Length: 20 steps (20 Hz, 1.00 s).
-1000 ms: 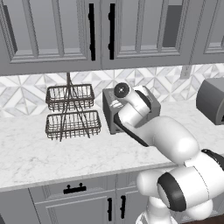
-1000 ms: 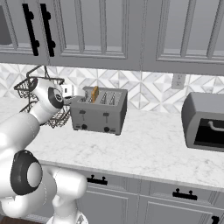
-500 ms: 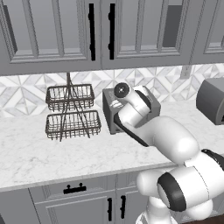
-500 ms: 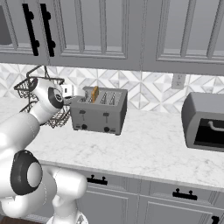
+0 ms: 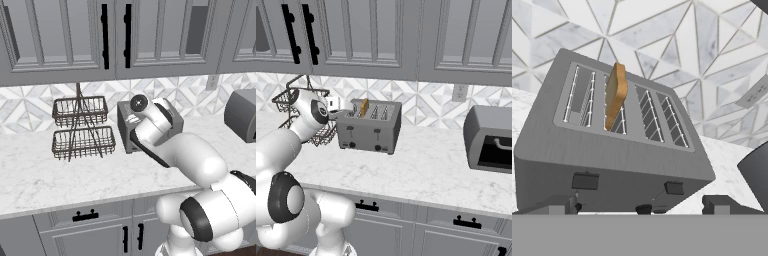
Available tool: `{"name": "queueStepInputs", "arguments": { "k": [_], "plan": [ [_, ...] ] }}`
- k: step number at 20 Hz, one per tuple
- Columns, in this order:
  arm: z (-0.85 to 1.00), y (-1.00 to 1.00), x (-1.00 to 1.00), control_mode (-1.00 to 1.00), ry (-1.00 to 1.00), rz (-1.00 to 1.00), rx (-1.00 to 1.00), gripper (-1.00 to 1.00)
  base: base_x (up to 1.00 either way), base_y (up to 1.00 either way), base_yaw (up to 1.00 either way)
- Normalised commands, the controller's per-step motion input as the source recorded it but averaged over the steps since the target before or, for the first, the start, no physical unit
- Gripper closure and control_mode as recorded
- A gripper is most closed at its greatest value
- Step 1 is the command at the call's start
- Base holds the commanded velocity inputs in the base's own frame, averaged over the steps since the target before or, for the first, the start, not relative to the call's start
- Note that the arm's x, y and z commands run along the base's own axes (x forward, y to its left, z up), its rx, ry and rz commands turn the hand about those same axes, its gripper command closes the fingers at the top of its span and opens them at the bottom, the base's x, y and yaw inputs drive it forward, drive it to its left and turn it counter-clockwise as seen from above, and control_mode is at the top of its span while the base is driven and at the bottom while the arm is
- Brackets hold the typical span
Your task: Start the toaster. Once the lever pops up, take the bread to the plate on the dining counter.
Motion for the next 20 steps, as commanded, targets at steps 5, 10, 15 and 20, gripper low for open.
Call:
{"name": "queueStepInputs", "arguments": {
  "k": [5,10,15,20],
  "plan": [
    [0.0,0.0,0.0,-1.0,0.0,0.0,0.0,-1.0,0.0,0.0,0.0],
    [0.0,0.0,0.0,-1.0,0.0,0.0,0.0,-1.0,0.0,0.0,0.0],
    [0.0,0.0,0.0,-1.0,0.0,0.0,0.0,-1.0,0.0,0.0,0.0],
    [0.0,0.0,0.0,-1.0,0.0,0.0,0.0,-1.0,0.0,0.0,0.0]
  ]
}}
